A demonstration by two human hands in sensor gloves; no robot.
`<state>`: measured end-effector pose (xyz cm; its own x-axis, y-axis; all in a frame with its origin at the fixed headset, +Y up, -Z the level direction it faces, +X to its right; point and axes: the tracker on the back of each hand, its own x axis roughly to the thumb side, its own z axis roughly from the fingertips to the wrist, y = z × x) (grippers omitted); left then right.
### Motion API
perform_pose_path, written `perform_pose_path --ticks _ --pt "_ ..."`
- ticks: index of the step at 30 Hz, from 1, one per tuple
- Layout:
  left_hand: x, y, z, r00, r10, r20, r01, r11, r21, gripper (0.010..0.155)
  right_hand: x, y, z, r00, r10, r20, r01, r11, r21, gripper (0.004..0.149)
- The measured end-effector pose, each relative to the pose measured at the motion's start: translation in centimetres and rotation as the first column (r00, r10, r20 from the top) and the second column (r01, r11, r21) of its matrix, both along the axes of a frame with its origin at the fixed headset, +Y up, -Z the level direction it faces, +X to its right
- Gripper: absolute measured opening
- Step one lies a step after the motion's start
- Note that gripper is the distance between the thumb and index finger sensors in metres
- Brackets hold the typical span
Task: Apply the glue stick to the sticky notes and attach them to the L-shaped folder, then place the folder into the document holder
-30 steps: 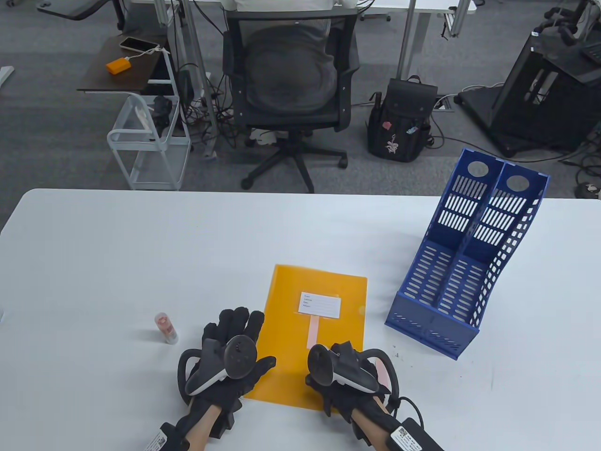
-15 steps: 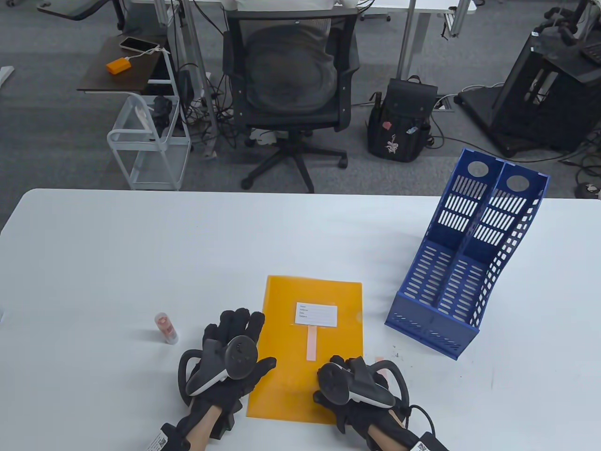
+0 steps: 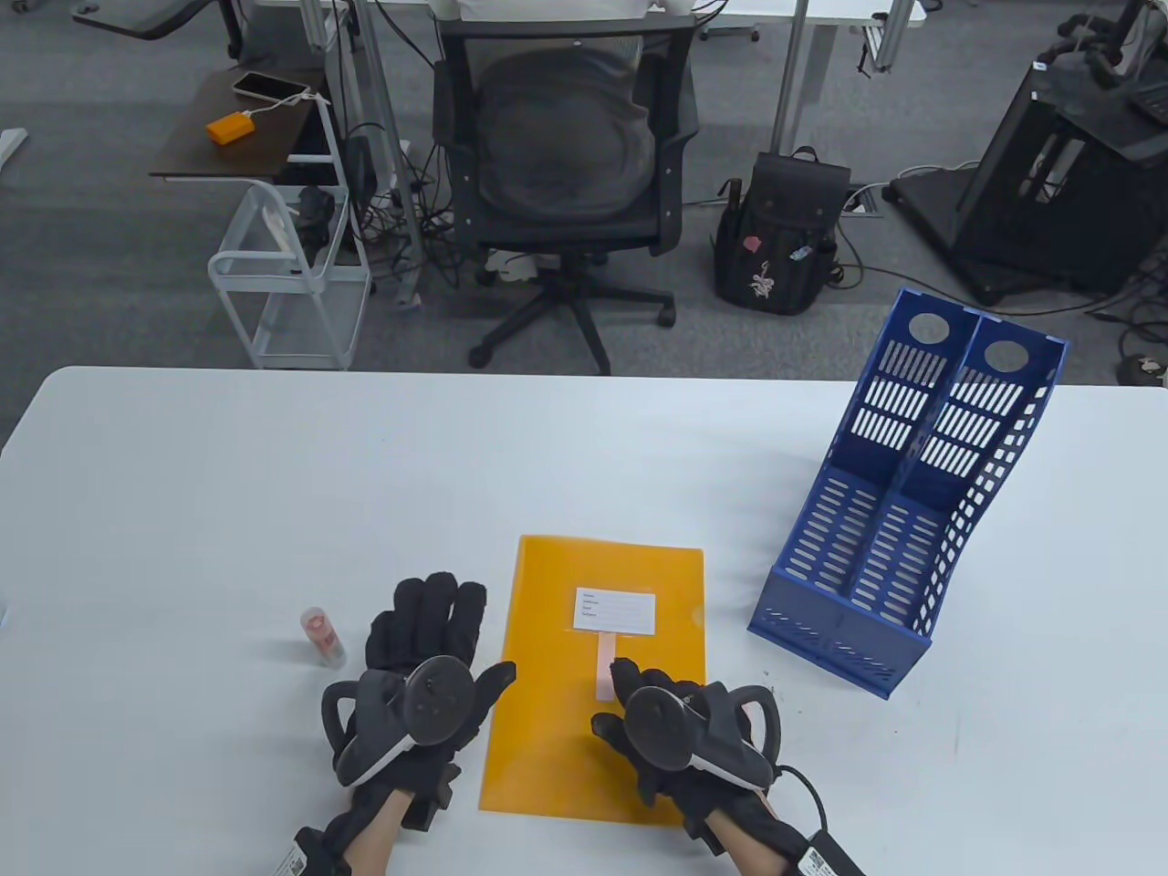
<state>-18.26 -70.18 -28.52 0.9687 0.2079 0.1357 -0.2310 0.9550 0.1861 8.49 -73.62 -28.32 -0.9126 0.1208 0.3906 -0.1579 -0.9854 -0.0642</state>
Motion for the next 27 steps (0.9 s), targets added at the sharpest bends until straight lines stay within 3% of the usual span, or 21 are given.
perform_pose_path --ticks 7,13,16,20,27 --pt "-4.8 2.1 0.8 0.972 0.014 -0.235 0.020 0.989 0.144 0.085 0.9 -0.3 0.5 1.000 0.003 -0.006 -0.002 1.000 0.002 0.070" --pt "-9.0 1.1 0.3 0.921 0.062 -0.384 -0.037 0.997 0.073 0.087 1.1 -0.3 0.7 1.000 -0.008 -0.010 0.008 1.000 0.003 0.070" --pt "-10.4 -0.3 -0.4 0.902 0.072 -0.426 -0.095 0.995 -0.034 0.085 1.0 -0.2 0.9 1.000 -0.009 -0.016 0.009 1.000 0.006 0.071" --pt "-11.6 -1.9 -1.1 0.896 0.151 -0.417 -0.217 0.969 -0.115 0.072 1.0 -0.3 1.0 1.000 -0.016 -0.023 0.017 1.000 0.009 0.071" --pt "-12.3 -3.2 -1.6 0.883 0.234 -0.406 -0.320 0.934 -0.159 0.059 0.7 -0.5 1.1 1.000 -0.005 -0.031 0.005 1.000 -0.011 0.071"
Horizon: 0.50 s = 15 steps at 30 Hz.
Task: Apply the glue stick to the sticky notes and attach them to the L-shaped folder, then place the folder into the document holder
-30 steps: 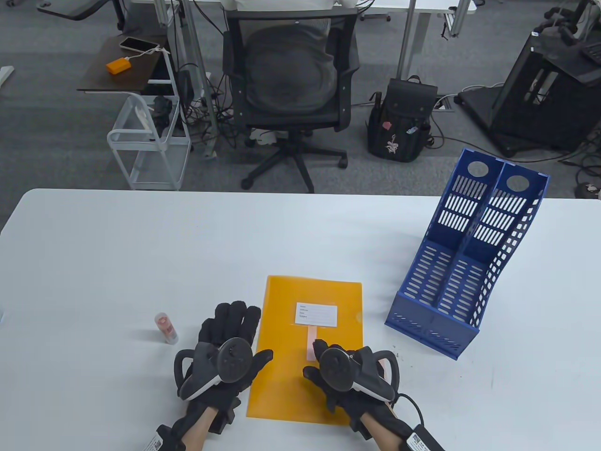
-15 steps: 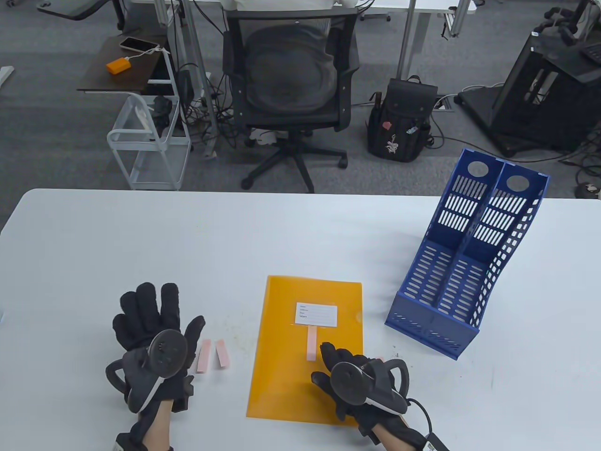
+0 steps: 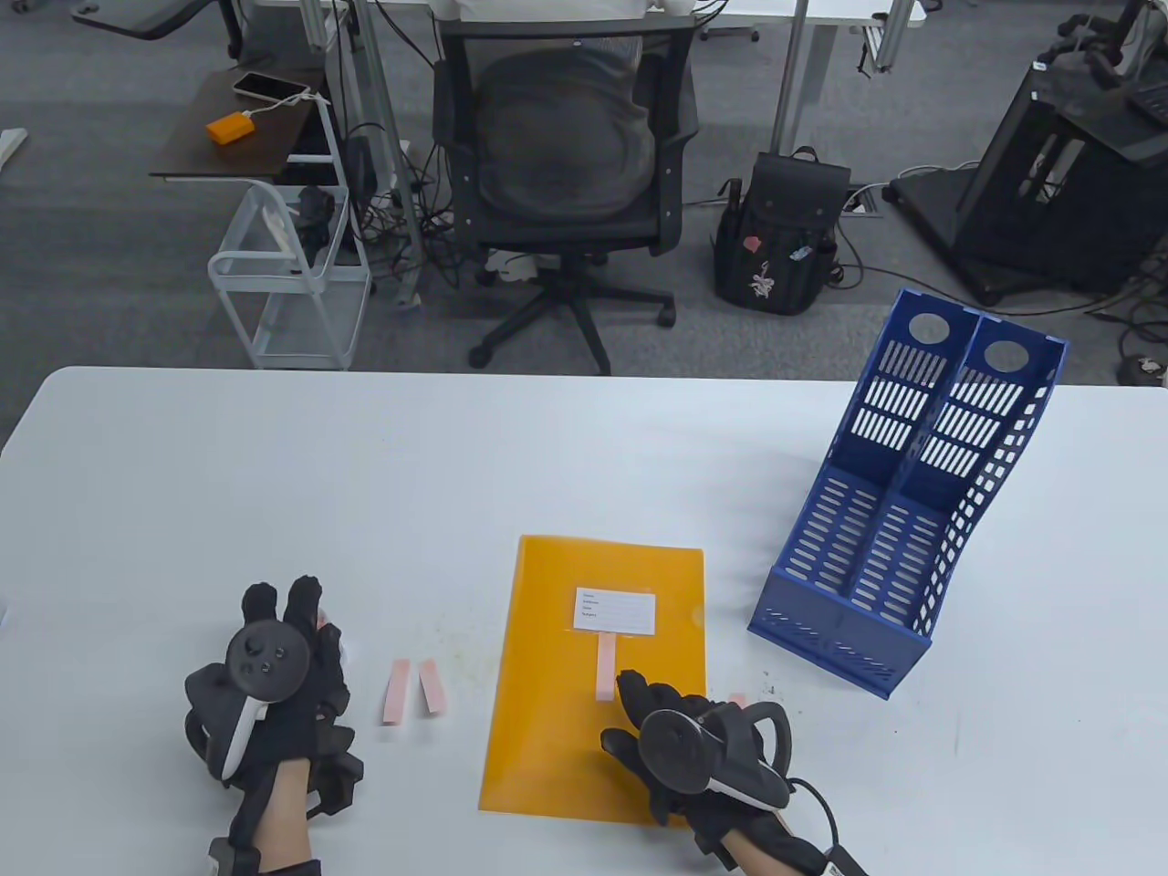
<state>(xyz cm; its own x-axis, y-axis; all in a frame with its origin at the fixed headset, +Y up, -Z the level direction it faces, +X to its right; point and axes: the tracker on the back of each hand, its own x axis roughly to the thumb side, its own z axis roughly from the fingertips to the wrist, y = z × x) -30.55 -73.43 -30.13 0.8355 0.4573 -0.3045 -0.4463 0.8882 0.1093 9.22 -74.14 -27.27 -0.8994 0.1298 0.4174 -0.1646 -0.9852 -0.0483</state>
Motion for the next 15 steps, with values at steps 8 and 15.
perform_pose_path --ticks 8,15 --pt "-0.02 -0.45 -0.32 0.999 -0.030 -0.010 0.030 0.999 -0.021 0.057 -0.07 -0.02 0.07 1.000 0.001 -0.002 -0.001 1.000 -0.010 0.071" --pt "0.08 -0.18 -0.54 0.996 -0.083 -0.028 0.083 0.997 0.004 0.056 -0.26 -0.04 0.15 1.000 0.009 -0.010 -0.009 1.000 -0.017 0.071"
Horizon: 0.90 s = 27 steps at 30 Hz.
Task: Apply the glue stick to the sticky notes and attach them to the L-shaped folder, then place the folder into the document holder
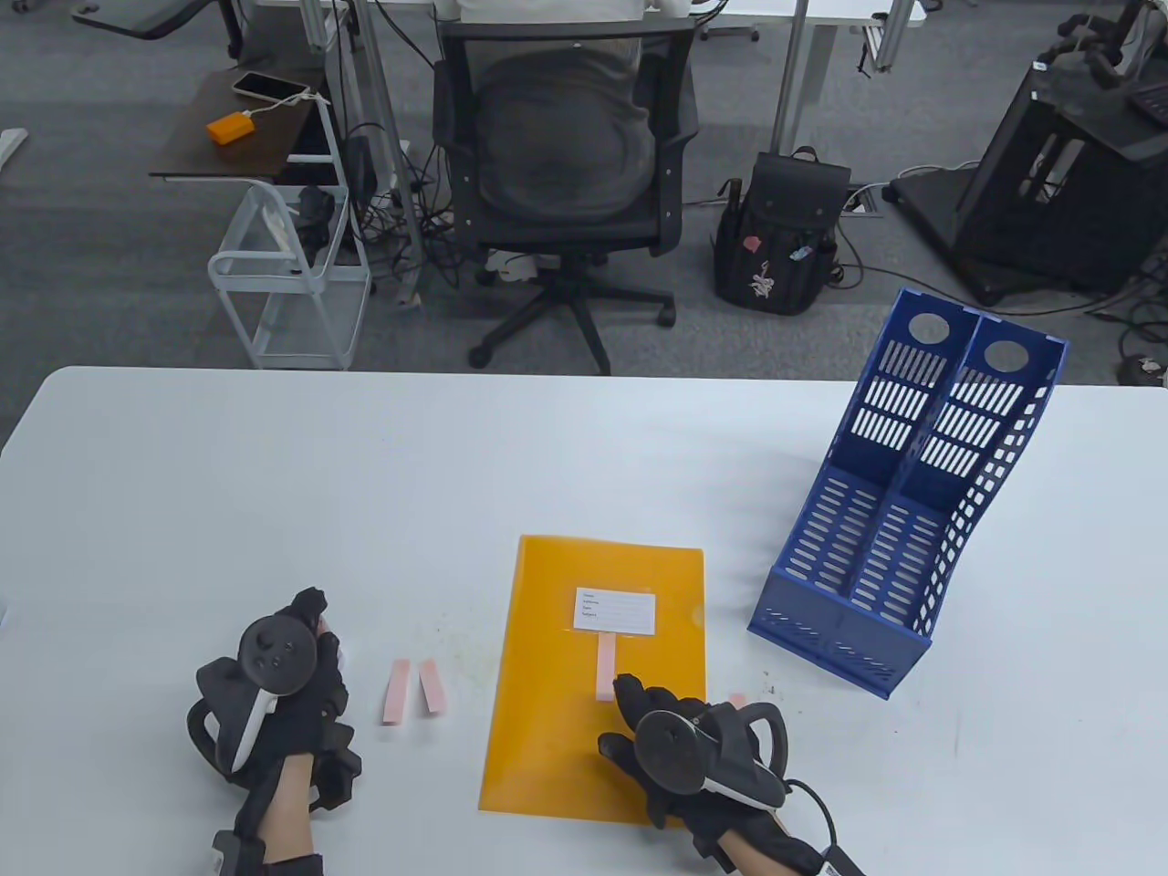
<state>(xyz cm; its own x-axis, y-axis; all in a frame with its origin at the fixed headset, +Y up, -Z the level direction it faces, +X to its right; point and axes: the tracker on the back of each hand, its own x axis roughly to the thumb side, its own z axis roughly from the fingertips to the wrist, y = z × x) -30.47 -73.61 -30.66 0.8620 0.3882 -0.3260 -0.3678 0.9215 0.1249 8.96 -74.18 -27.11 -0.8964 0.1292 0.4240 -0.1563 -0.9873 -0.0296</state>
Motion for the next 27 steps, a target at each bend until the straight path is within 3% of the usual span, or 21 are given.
perform_pose_path --ticks 2,4,7,9,13,15,17,21,27 --pt "0.1 0.1 0.2 1.000 -0.012 -0.007 0.013 0.999 0.034 0.057 0.0 0.0 0.0 1.000 0.002 -0.002 -0.002 1.000 0.002 0.071" --pt "0.2 0.7 0.5 1.000 -0.013 -0.016 0.016 0.990 0.140 0.056 -0.1 0.0 0.0 1.000 0.002 -0.003 -0.002 1.000 0.004 0.071" --pt "0.9 2.3 1.1 0.993 0.105 0.061 -0.118 0.954 0.276 0.058 -0.1 0.0 0.0 1.000 0.003 -0.002 -0.003 1.000 0.008 0.072" --pt "1.6 3.1 1.4 0.973 0.184 0.140 -0.219 0.927 0.304 0.058 -0.2 0.0 0.1 1.000 -0.003 0.002 0.003 1.000 0.020 0.075" --pt "4.7 4.0 1.1 0.812 0.345 0.470 -0.462 0.873 0.158 0.056 -0.4 0.3 0.4 0.998 -0.056 0.025 0.055 0.997 0.053 0.085" --pt "6.8 4.0 1.0 0.739 0.382 0.555 -0.509 0.856 0.088 0.056 -0.5 0.6 0.6 0.992 -0.120 0.022 0.119 0.990 0.070 0.090" --pt "9.8 3.6 0.9 0.630 0.437 0.643 -0.548 0.836 -0.031 0.056 -0.7 1.0 1.0 0.977 -0.214 0.007 0.213 0.973 0.086 0.093" --pt "13.4 2.8 1.0 0.449 0.541 0.711 -0.588 0.778 -0.220 0.055 -0.7 1.6 1.6 0.955 -0.297 -0.019 0.297 0.947 0.122 0.095" --pt "13.8 1.6 0.9 0.375 0.646 0.664 -0.668 0.686 -0.290 0.054 -0.7 1.8 1.7 0.932 -0.353 -0.081 0.361 0.923 0.133 0.071"
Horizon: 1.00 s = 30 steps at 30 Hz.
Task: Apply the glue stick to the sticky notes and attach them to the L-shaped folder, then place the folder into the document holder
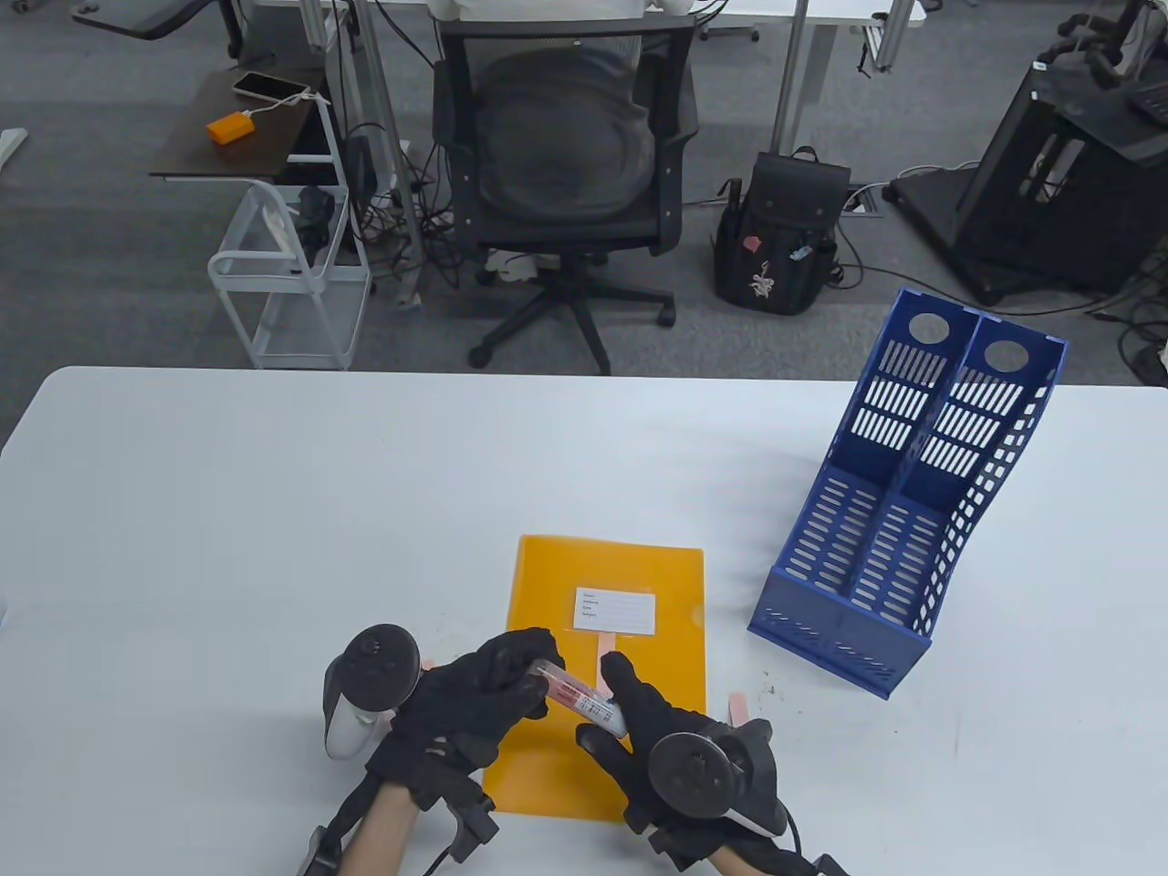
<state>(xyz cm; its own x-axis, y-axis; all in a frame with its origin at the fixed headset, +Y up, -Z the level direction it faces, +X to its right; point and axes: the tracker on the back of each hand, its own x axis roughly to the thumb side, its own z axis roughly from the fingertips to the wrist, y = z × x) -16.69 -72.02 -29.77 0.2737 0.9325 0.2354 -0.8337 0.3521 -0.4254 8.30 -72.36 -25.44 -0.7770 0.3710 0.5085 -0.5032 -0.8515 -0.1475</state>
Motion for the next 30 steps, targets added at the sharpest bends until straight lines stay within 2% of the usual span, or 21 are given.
perform_pose_path --ticks 3,9,13,19,22,25,27,28,29,30 --pt "-0.2 -0.1 -0.2 0.999 -0.022 -0.034 0.022 1.000 0.002 0.051 -0.4 0.0 0.0 1.000 0.009 -0.009 -0.009 1.000 0.010 0.064" --pt "-0.1 -0.4 -0.2 0.994 -0.046 -0.101 0.042 0.998 -0.038 0.053 -0.8 -0.2 -0.2 1.000 0.006 -0.015 -0.006 1.000 -0.020 0.063" --pt "-0.1 -0.4 -0.2 0.995 -0.045 -0.088 0.041 0.998 -0.044 0.054 -0.9 0.2 0.1 0.999 0.047 0.000 -0.047 0.998 0.032 0.063" --pt "-0.5 -0.2 -0.5 0.988 -0.122 -0.090 0.119 0.992 -0.033 0.055 -1.2 0.5 0.6 0.994 0.109 0.009 -0.109 0.989 0.099 0.063" --pt "-1.3 -0.2 -0.6 0.971 -0.162 -0.177 0.161 0.987 -0.023 0.057 -1.3 0.6 0.8 0.989 0.145 0.021 -0.147 0.978 0.151 0.063" --pt "-3.9 0.2 -0.5 0.931 -0.139 -0.337 0.158 0.987 0.028 0.057 -0.9 0.7 1.1 0.974 0.221 0.051 -0.227 0.950 0.214 0.062" --pt "-6.0 0.6 -0.2 0.873 -0.151 -0.463 0.195 0.980 0.048 0.054 -0.5 0.6 0.8 0.976 0.210 0.056 -0.217 0.959 0.183 0.062" --pt "-7.5 1.0 -0.1 0.818 -0.213 -0.534 0.273 0.961 0.036 0.053 -0.4 0.3 0.5 0.979 0.194 0.055 -0.200 0.969 0.143 0.062" --pt "-8.1 1.1 0.0 0.790 -0.261 -0.555 0.320 0.947 0.011 0.052 -0.3 0.3 0.4 0.980 0.192 0.055 -0.198 0.972 0.130 0.062" --pt "-9.2 1.2 0.1 0.730 -0.374 -0.572 0.421 0.905 -0.054 0.051 -0.2 0.1 0.1 0.980 0.191 0.058 -0.196 0.975 0.105 0.063"
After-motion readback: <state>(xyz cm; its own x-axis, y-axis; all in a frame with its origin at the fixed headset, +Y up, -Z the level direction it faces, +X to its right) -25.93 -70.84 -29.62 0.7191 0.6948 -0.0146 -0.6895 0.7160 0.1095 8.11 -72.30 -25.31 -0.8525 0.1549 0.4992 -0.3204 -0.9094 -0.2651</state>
